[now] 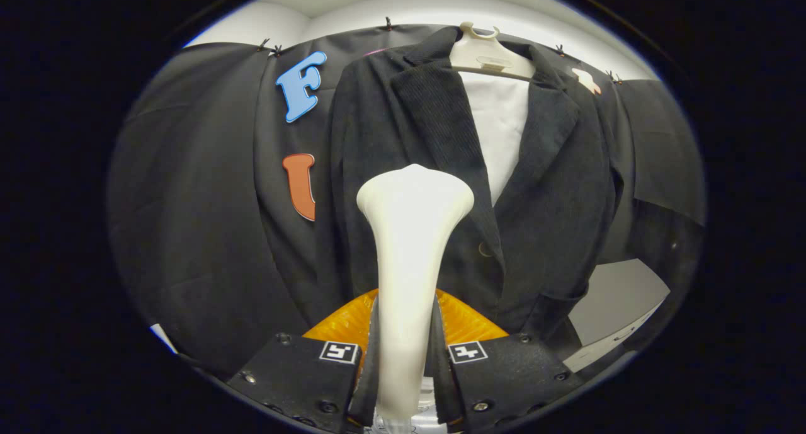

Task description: Iron the clothes twice with a garment steamer, once on the left side and once on the right side.

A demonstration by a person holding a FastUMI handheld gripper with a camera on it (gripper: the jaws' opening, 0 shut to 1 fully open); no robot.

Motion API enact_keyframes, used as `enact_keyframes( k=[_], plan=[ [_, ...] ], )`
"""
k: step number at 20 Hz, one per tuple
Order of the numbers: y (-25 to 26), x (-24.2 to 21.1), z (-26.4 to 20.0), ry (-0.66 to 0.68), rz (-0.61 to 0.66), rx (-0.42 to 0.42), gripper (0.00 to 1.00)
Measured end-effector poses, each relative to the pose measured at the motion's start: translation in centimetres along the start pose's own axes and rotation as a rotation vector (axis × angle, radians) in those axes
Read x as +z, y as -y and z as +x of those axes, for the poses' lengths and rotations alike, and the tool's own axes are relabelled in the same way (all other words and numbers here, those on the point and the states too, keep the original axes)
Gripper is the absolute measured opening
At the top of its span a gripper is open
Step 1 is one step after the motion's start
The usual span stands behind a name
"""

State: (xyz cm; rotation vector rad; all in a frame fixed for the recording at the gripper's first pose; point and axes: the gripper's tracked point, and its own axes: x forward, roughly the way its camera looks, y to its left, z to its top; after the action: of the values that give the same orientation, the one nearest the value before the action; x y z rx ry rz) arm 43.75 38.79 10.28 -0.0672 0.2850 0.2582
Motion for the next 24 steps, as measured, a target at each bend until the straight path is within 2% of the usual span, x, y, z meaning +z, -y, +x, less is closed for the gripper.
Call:
enact_keyframes(
  k=[10, 20, 24],
  plan=[
    [0.1, -4.9, 0.9, -0.060, -0.001, -0.018, 0.39],
    [0.9, -11.6, 2.0, -0.151, 0.007, -0.023, 0.38],
    [0.5, -12.8, 3.2, -0.171, -0.005, -0.027, 0.39]
  ],
)
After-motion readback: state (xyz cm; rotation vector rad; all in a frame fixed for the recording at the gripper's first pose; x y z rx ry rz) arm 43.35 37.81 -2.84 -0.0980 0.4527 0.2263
